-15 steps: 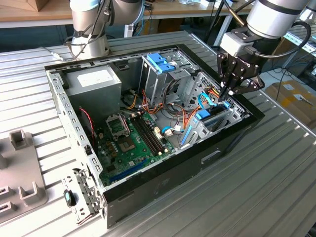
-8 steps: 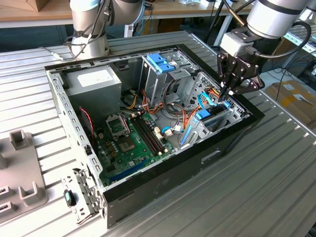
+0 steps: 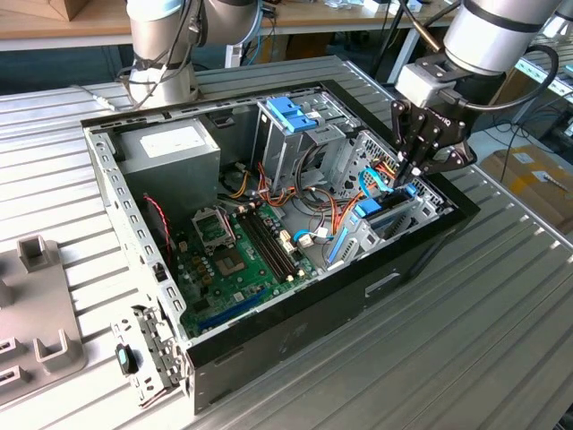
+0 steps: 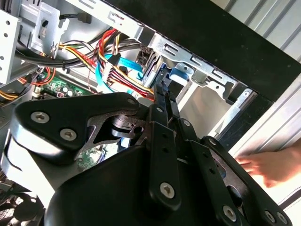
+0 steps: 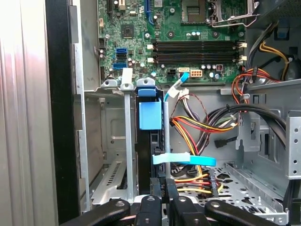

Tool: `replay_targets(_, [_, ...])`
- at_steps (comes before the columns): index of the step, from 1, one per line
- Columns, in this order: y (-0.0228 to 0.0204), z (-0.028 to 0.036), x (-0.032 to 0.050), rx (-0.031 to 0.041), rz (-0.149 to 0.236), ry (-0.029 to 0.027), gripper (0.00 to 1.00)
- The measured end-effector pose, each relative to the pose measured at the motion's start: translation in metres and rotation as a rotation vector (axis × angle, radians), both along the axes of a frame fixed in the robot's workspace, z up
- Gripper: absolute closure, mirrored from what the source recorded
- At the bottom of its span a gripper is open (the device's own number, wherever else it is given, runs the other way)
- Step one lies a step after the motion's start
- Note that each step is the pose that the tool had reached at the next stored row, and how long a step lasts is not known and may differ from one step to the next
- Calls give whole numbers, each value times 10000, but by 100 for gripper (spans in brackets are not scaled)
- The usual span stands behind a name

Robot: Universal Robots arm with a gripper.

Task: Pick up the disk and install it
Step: 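Insert the second disk wire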

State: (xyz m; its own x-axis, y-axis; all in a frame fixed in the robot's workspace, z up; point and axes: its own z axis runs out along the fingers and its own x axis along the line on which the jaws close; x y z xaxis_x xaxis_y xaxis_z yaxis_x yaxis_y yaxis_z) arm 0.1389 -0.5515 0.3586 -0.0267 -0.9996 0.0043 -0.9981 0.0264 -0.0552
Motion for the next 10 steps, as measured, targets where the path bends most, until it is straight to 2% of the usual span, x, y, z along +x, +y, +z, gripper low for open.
replay_targets(2, [0, -29, 0, 1, -1, -1, 84])
replay_targets(10, [0, -47, -13, 0, -2, -1, 84])
